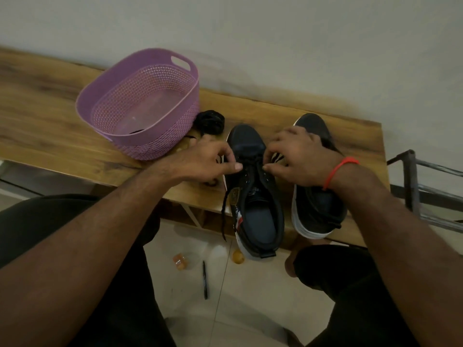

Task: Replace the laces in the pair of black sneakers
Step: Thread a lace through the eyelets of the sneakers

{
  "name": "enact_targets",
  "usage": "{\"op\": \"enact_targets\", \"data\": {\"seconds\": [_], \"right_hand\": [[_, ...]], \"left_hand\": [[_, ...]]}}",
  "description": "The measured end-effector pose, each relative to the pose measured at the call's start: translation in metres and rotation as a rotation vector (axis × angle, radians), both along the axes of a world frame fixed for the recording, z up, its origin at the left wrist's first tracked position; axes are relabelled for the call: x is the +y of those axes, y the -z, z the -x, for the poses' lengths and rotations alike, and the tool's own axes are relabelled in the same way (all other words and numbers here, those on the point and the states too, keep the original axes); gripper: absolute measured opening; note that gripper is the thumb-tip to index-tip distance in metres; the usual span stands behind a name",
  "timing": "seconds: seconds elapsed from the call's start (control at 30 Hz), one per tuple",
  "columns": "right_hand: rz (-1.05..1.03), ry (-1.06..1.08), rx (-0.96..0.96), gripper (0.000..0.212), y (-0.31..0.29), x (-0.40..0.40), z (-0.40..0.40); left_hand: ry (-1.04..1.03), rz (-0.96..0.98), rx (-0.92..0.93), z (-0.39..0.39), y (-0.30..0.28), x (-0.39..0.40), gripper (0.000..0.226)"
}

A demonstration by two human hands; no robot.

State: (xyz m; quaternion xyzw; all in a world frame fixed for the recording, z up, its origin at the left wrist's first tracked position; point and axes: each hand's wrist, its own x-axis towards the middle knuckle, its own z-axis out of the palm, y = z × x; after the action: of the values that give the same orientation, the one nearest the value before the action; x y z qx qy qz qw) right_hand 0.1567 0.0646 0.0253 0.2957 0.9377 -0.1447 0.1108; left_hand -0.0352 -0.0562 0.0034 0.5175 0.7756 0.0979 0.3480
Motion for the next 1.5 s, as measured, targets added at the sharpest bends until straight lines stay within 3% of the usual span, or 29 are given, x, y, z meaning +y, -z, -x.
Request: {"op": "enact_targets", "data": {"seconds": [0.23,0.47,0.67,1.07,1.23,1.3,1.5], "right_hand": [[-0.012,-0.015,0.009,0.01,0.003,0.0,0.0],[-0.074,-0.003,-0.04,0.009,-0.005,0.011,-0.013],[-0.009,0.009,-0.023,0.017,-0.003,0.004,-0.009],[-0.097,-0.06,-0.012,0.012,0.001,0.008,-0.012],[0.062,-0.039,0.088,0.003,0.004,0.004,-0.007],[0.126,-0.027,0.115,0.012,0.002,0.001,-0.004],[0.121,-0.055,0.054,0.006,0.007,-0.01,0.003]], "left_hand": [[0.122,-0.175,0.034,-0.01,-0.002,0.003,0.011],[0.077,-0.102,0.22,0.0,-0.007,0.0,0.011],[0.104,-0.066,0.137,-0.007,-0.004,0.001,0.014],[0.112,-0.059,0.212,-0.001,0.004,0.002,0.013],[0.055,-0.087,-0.119,-0.005,0.0,0.004,0.007],[0.015,-0.094,-0.238,-0.009,-0.003,0.004,0.005],[-0.003,-0.055,-0.304,-0.014,-0.002,0.005,0.012]]}}
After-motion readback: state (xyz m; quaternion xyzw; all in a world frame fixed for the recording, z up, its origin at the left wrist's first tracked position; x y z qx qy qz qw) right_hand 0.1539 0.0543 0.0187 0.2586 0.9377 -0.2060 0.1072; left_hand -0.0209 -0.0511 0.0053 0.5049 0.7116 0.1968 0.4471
